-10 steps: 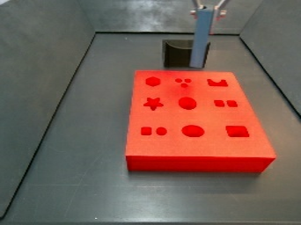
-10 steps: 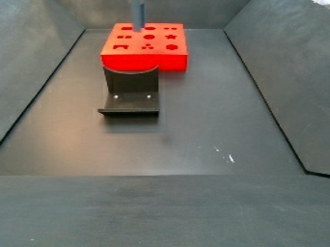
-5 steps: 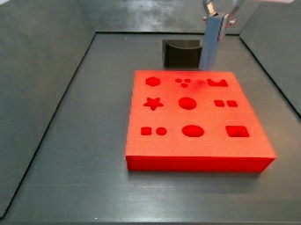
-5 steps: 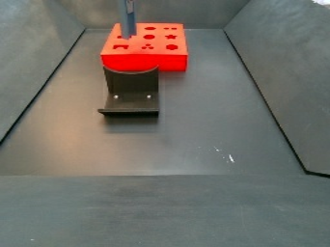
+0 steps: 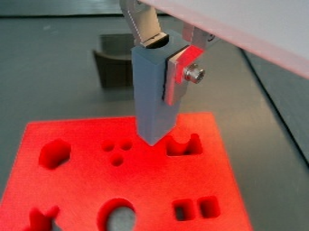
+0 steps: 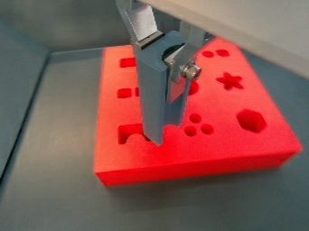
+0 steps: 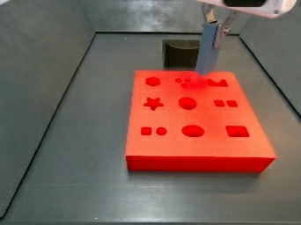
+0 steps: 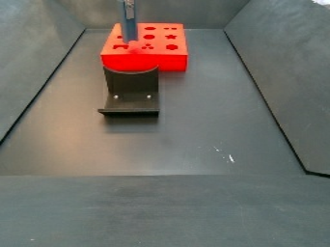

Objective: Insert the arch object.

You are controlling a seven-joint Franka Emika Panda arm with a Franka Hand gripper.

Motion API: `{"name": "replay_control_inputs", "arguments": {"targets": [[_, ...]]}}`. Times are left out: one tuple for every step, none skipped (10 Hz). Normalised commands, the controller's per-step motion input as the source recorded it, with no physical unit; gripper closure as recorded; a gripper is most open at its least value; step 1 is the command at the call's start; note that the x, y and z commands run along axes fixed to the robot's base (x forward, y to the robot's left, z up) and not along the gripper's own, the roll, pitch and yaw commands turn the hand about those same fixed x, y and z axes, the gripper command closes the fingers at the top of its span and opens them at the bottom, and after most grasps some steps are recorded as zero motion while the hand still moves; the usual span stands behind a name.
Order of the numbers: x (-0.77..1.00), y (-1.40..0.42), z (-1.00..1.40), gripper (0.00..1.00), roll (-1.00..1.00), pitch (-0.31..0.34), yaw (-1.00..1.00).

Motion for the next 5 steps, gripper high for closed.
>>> {"name": "replay_control_inputs", "arguments": {"targets": [[0.08,0.0,-0.2,1.0,0.28,-0.096,-0.94],[0.05,0.0,-0.07,1.0,0.22,-0.084,-0.96],[0.01,0.0,0.0,1.0,0.15,-0.059,-0.99],[0.0,0.0,0.12,1.0,0.07,-0.027,-1.0],[0.0,0.0,0.17,1.0,0.05,-0.02,-1.0]]}}
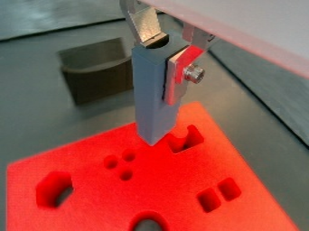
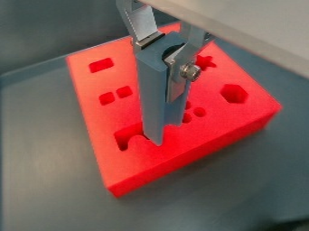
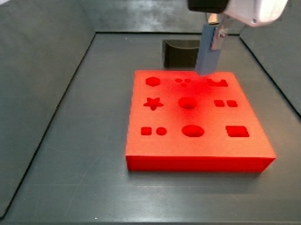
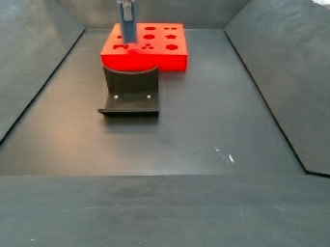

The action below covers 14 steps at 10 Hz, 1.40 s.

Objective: Insert the arch object.

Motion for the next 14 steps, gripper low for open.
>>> {"name": "replay_control_inputs", "arguments": {"targets": [[0.0,0.0,0.15,1.0,0.05,-0.034,-1.0],[0.03,0.0,0.05,1.0,0.09,-0.057,-1.0],[0.08,-0.01,0.0,1.0,0.17,-0.071,-0.95],[0.23,-0.04,-0.08,1.0,0.23,-0.069,-0.82],[0.47,-0.12,0.0,1.0,0.2,-0.031,-0.6],[0.52,-0.34,0.05,1.0,0.22,0.087,-0.25],[0.04,-0.03,0.0,1.0,0.0,0.0,0.0],[0.23,-0.09,-0.17,1.0,0.0,-0.026,-0.11],[0.1,0.0,-0.17,1.0,0.01,0.0,-0.06],[0.01,0.0,-0.25,1.0,0.0,0.0,-0.01],[0.01,-0.01,-0.27,1.0,0.0,0.0,-0.02],[0.0,-0.01,-0.23,1.0,0.0,0.0,0.0],[-0.03,-0.07,-0.12,1.0,0.0,0.0,0.0],[0.2,-0.19,0.0,1.0,0.0,0.039,0.01]]}}
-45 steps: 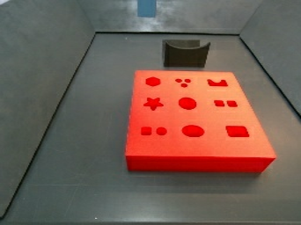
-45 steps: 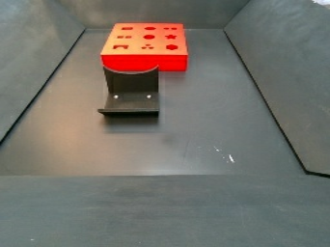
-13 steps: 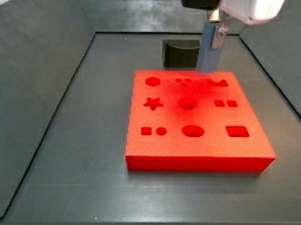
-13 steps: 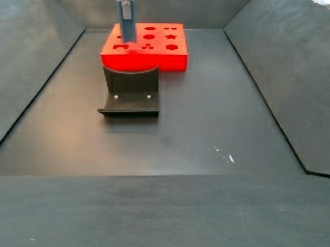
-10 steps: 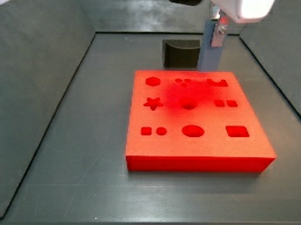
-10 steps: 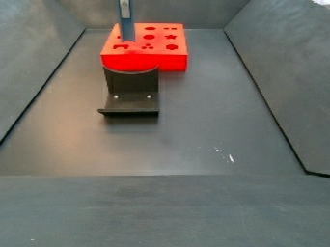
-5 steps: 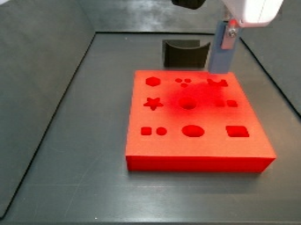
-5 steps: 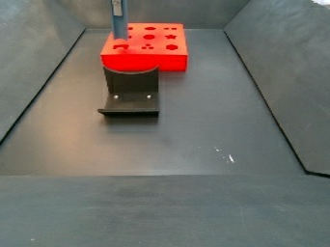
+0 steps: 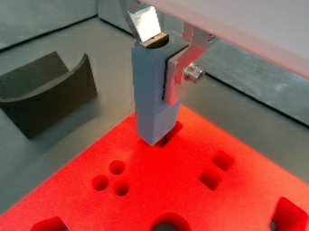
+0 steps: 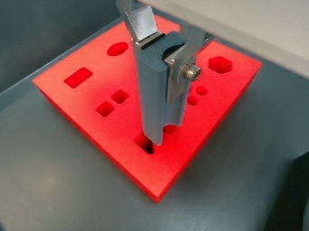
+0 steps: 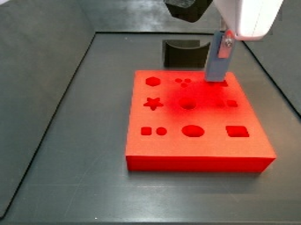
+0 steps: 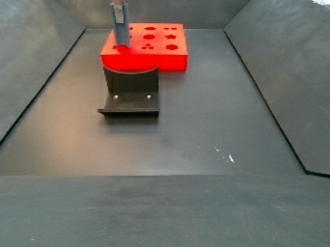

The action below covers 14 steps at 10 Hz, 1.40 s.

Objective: Insert the arch object.

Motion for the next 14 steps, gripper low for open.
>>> {"name": "replay_control_inputs", "arguments": {"targets": [[0.35,-0.22,0.0,1.0,0.02,0.044,0.0],[0.35,-0.18,0.0,1.0,0.04,0.05,0.0],[0.27,-0.05,-0.1,1.0,0.08,0.024,0.0],[0.03,0.0,-0.17,1.0,0.12,0.0,0.0],[-0.11,0.09,-0.11,1.0,0.12,0.0,0.0],[-0.16,0.08,-0.06,1.0,0.08,0.0,0.0],[-0.23,0.03,0.0,1.0,0.06,0.0,0.0],[-0.01,0.0,-0.04,1.0,0.03,0.0,0.0],[0.0,0.0,-0.18,1.0,0.04,0.0,0.08],[0.11,0.0,-0.26,1.0,0.04,0.0,0.15],[0.16,0.0,-0.3,1.0,0.06,-0.004,0.25],[0.17,0.0,-0.33,1.0,0.07,-0.011,0.32],[0.11,0.0,-0.29,1.0,0.06,-0.004,0.28],[0.0,-0.05,-0.23,1.0,0.04,0.0,0.01]]}}
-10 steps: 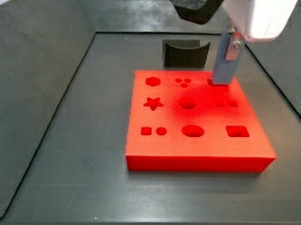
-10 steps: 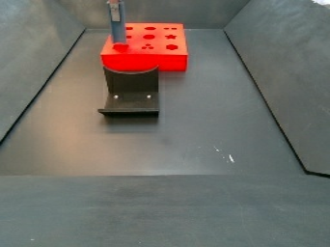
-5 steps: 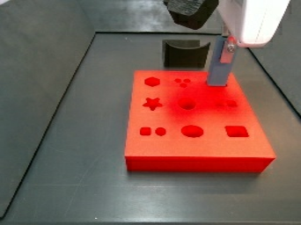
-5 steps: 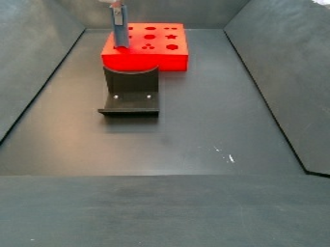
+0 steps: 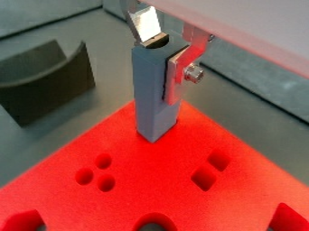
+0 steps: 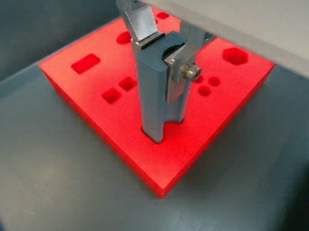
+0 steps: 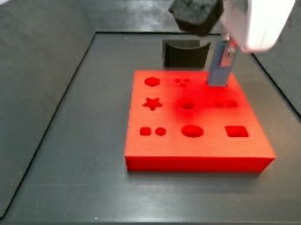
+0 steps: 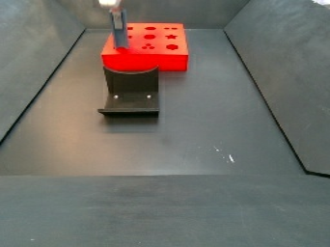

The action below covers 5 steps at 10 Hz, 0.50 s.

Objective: Insert the arch object.

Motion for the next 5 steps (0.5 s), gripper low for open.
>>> {"name": "replay_control_inputs", "arguments": {"targets": [[-0.09,-0.04,-0.28,1.0,0.06,-0.004,0.0],[-0.15,-0.03,-0.45,1.0,0.09,-0.023,-0.05],[-0.06,-0.05,-0.57,1.0,0.12,-0.011,-0.06],[0.0,-0.09,-0.63,1.0,0.12,0.0,-0.03],[0.32,-0.15,-0.79,1.0,0.14,-0.004,-0.12]]}}
